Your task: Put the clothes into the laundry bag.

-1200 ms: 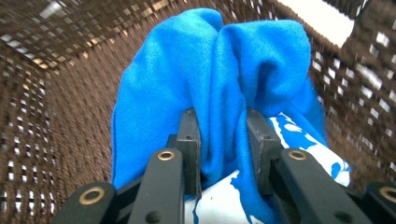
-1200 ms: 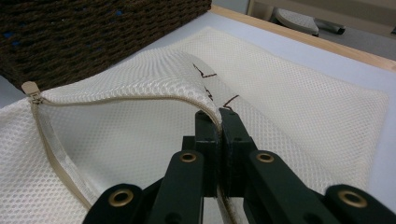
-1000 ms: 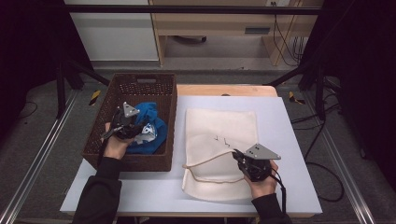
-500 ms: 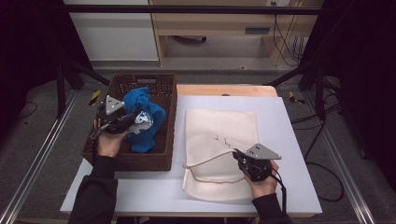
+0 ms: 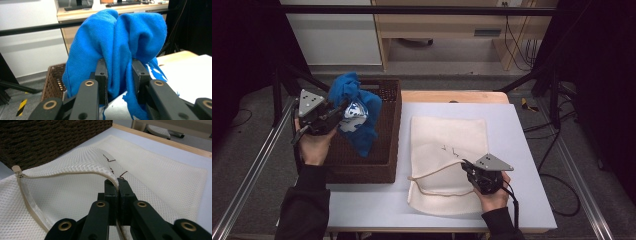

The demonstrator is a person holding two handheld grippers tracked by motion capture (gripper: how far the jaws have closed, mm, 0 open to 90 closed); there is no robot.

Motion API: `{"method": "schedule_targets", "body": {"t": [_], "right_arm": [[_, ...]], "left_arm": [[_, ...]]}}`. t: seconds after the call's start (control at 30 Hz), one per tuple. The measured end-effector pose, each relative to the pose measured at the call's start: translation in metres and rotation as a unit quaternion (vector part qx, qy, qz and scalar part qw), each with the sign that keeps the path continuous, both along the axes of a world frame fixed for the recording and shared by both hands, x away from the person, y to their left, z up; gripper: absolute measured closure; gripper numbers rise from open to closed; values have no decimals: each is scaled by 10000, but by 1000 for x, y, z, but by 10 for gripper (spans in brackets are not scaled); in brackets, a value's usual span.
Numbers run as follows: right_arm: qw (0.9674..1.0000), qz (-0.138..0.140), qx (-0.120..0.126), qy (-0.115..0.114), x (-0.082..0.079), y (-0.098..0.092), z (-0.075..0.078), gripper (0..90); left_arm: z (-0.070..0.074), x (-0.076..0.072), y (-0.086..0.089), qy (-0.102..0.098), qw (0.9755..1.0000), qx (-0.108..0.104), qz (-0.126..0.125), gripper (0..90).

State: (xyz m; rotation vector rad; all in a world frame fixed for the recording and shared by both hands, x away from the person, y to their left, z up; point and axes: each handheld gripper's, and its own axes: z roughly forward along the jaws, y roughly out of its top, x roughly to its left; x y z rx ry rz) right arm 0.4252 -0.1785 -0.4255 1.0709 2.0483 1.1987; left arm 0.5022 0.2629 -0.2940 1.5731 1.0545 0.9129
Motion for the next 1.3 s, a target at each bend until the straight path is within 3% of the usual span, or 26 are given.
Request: {"method": "schedule_targets", "body": {"t": [0.3, 0.37, 0.63, 0.93, 1.2, 1.3], "right_arm": [[10000, -3, -3, -42, 0, 0, 0, 873], [10000, -10, 11, -39, 0, 0, 1, 873], [10000, -8, 21, -29, 0, 0, 0, 873], [10000, -25, 27, -50, 0, 0, 1, 873], [10000, -20, 6, -52, 0, 0, 1, 873], [10000, -15, 7, -56, 0, 0, 1, 873]], "left_arm": [[28, -19, -1, -389, 9991, -127, -117, 704], [34, -24, -2, -486, 9984, -228, -187, 704], [58, -49, -9, -827, 9957, -260, -324, 704], [81, -79, -16, -1067, 9921, -282, -602, 703], [94, -102, -24, -1071, 9894, -281, -940, 703], [97, -110, -26, -1122, 9872, -331, -1080, 702]]}}
